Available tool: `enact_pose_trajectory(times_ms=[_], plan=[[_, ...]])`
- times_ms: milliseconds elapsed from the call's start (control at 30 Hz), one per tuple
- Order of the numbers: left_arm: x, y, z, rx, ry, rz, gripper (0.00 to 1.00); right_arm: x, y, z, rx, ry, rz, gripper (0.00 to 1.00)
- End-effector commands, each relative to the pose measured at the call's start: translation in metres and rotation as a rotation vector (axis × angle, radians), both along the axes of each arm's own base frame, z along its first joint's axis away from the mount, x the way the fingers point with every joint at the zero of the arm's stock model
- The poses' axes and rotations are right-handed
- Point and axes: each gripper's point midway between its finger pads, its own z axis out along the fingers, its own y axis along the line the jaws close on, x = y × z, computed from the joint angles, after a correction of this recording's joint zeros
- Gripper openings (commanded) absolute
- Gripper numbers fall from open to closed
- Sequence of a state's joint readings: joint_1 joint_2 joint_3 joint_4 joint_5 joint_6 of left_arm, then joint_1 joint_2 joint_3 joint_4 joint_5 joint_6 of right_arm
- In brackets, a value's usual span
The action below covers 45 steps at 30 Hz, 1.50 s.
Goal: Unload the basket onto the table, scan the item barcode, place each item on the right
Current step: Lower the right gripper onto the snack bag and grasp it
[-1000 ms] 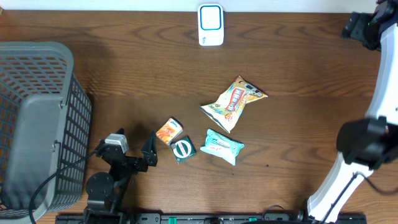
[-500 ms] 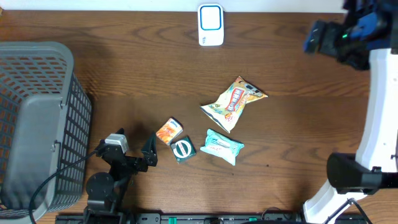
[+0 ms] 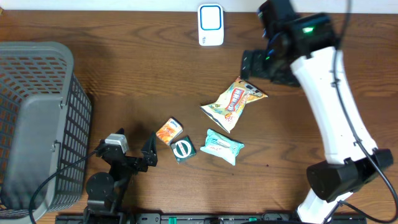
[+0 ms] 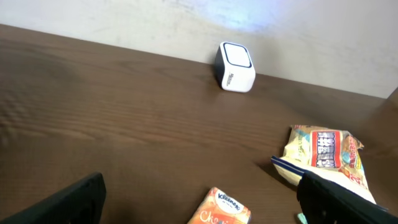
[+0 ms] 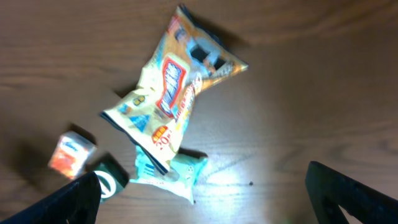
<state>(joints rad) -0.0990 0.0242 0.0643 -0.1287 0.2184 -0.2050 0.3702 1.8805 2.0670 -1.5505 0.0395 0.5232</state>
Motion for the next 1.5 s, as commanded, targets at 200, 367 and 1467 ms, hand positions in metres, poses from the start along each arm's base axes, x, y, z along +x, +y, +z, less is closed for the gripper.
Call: enact_pose_trajectory(times_ms=[200, 367, 1467], plan=[[-0.001, 0.001, -0.014, 0.020, 0.038, 0.001, 0.98, -0.010, 0.018, -0.101, -0.034, 0.078, -0.106, 0.99], [-0.001, 0.001, -0.014, 0.020, 0.038, 0.001, 0.98, -0.004, 0.022, -0.140, -0.010, 0.044, -0.138, 0.99], [-0.001, 0.001, -0.014, 0.020, 0.038, 0.001, 0.98, -0.085, 0.027, -0.050, 0.360, 0.304, -0.207, 0.01]])
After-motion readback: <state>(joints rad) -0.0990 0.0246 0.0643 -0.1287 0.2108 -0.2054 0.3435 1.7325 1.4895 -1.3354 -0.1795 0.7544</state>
